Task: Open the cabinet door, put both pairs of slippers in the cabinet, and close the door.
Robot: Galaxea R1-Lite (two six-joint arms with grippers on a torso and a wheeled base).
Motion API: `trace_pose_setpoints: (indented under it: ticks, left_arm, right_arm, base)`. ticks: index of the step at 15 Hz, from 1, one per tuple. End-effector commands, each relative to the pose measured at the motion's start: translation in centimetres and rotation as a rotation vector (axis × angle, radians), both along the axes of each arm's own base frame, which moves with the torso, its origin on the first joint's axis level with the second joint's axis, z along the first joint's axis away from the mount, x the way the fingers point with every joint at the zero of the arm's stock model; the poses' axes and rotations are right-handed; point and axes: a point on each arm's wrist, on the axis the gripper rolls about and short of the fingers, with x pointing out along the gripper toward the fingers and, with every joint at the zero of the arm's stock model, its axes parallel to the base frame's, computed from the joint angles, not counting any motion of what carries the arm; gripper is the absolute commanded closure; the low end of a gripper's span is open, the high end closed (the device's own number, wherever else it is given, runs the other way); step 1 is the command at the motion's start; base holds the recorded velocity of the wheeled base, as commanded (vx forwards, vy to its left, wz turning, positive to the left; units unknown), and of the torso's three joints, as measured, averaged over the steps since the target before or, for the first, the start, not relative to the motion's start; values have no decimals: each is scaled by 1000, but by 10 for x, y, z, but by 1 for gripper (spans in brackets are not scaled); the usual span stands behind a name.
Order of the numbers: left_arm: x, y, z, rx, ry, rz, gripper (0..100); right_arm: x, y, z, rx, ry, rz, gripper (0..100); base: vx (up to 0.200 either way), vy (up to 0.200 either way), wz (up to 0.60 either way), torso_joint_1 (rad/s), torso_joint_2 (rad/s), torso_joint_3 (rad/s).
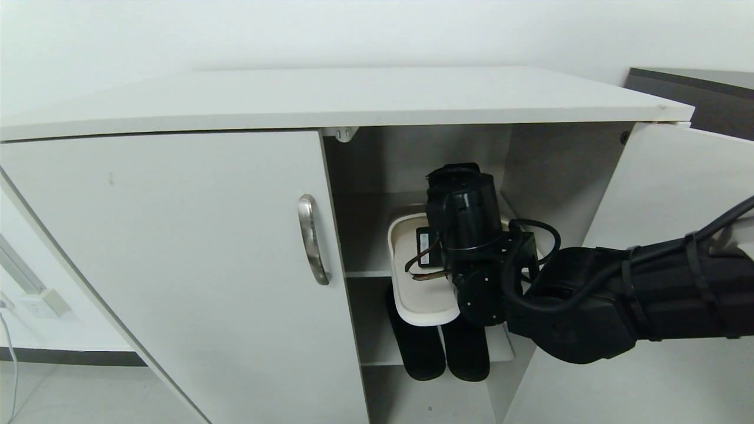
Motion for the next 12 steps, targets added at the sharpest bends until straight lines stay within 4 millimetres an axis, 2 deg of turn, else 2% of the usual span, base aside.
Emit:
trace_pose_setpoints:
  ticks: [1,9,12]
  left_arm:
    - [0,0,0,-1,1,-1,100]
    - [0,0,0,-1,1,-1,100]
    - [0,0,0,-1,1,1,100]
  right_arm:
    - [5,0,-3,-2,7,1,100]
    - [51,-2,8,28,-40,-32,100]
    - [60,-1,13,20,-39,-42,100]
  base:
    - [0,0,0,0,0,0]
    - [0,0,0,0,0,0]
    - [0,0,0,0,0,0]
